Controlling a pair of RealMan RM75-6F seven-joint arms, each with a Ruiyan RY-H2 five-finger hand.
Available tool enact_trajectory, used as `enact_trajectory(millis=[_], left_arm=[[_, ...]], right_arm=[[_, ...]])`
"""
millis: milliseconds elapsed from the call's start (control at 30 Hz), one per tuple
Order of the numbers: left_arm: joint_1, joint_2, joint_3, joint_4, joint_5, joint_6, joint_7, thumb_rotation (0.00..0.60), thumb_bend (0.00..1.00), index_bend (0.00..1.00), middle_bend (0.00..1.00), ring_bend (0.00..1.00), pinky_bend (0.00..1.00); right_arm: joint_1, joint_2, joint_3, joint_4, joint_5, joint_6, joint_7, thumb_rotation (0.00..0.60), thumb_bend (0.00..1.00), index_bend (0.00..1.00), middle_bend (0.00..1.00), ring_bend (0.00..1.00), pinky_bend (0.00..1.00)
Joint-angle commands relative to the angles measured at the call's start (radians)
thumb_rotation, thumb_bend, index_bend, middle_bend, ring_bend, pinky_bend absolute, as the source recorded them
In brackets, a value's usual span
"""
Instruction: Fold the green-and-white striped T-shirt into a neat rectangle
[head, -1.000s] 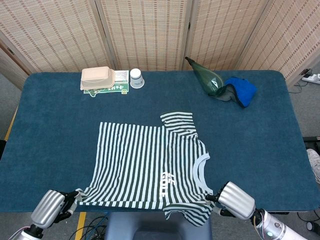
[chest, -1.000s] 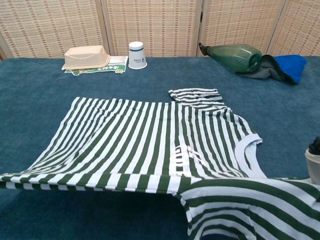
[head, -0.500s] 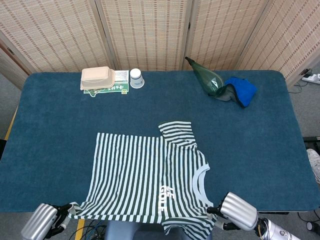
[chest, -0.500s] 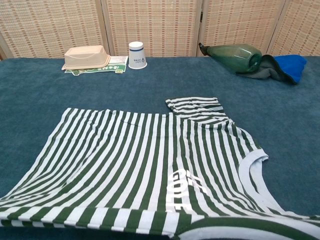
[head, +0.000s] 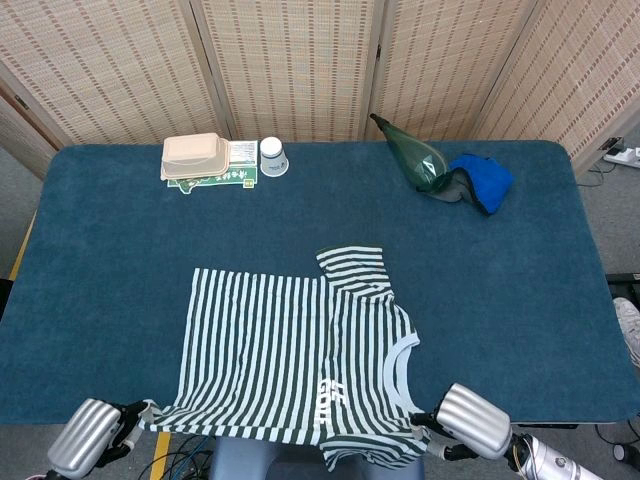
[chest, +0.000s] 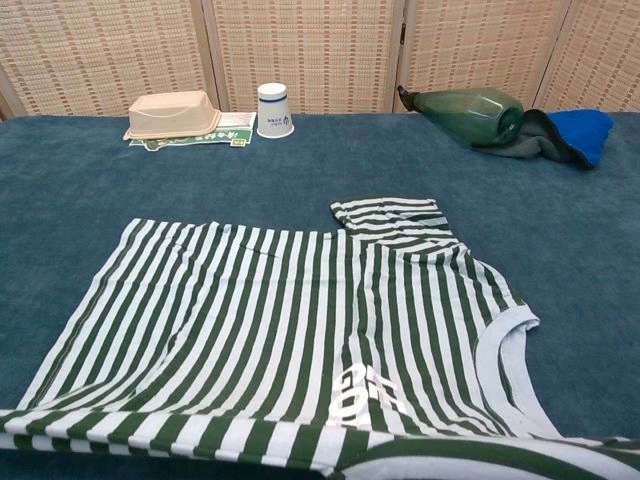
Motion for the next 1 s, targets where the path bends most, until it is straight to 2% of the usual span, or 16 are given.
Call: enact_trajectory(millis=[33, 300, 467, 600, 767, 1000], left_arm=[[-0.058, -0.009, -0.064, 0.001, -0.051, -0.075, 0.040, 0.600, 0.59, 0.61, 0.91, 0.84, 0.97], [-0.205, -0.050, -0.211, 0.033, -0.147, -0.234, 0.094, 0.600, 0.58, 0.61, 0.91, 0.84, 0.97], [-0.292, -0.089, -0.267, 0.090, -0.186, -0.331, 0.110, 0.600, 0.58, 0.61, 0.91, 0.83, 0.96], [-0.352, -0.127, -0.301, 0.143, -0.226, -0.405, 0.115, 0.600, 0.58, 0.61, 0.91, 0.83, 0.96], [-0.416, -0.169, -0.333, 0.206, -0.296, -0.500, 0.139, 0.600, 0.58, 0.60, 0.91, 0.83, 0.96], [-0.468, -0.218, -0.361, 0.277, -0.362, -0.556, 0.155, 0.600, 0.58, 0.60, 0.91, 0.83, 0.96]], right_arm=[[0.009, -0.014, 0.032, -0.015, 0.033, -0.036, -0.031, 0.600, 0.58, 0.76, 0.96, 1.00, 1.00], [0.025, -0.070, 0.141, -0.023, 0.117, -0.099, -0.158, 0.600, 0.59, 0.76, 0.96, 1.00, 1.00], [0.026, -0.123, 0.208, -0.009, 0.176, -0.136, -0.276, 0.600, 0.60, 0.76, 0.96, 1.00, 1.00], [0.024, -0.174, 0.247, 0.024, 0.212, -0.151, -0.343, 0.600, 0.60, 0.76, 0.95, 1.00, 1.00], [0.038, -0.224, 0.285, 0.059, 0.249, -0.172, -0.366, 0.600, 0.60, 0.76, 0.95, 1.00, 1.00], [0.055, -0.267, 0.326, 0.107, 0.299, -0.194, -0.385, 0.600, 0.60, 0.76, 0.95, 1.00, 1.00]])
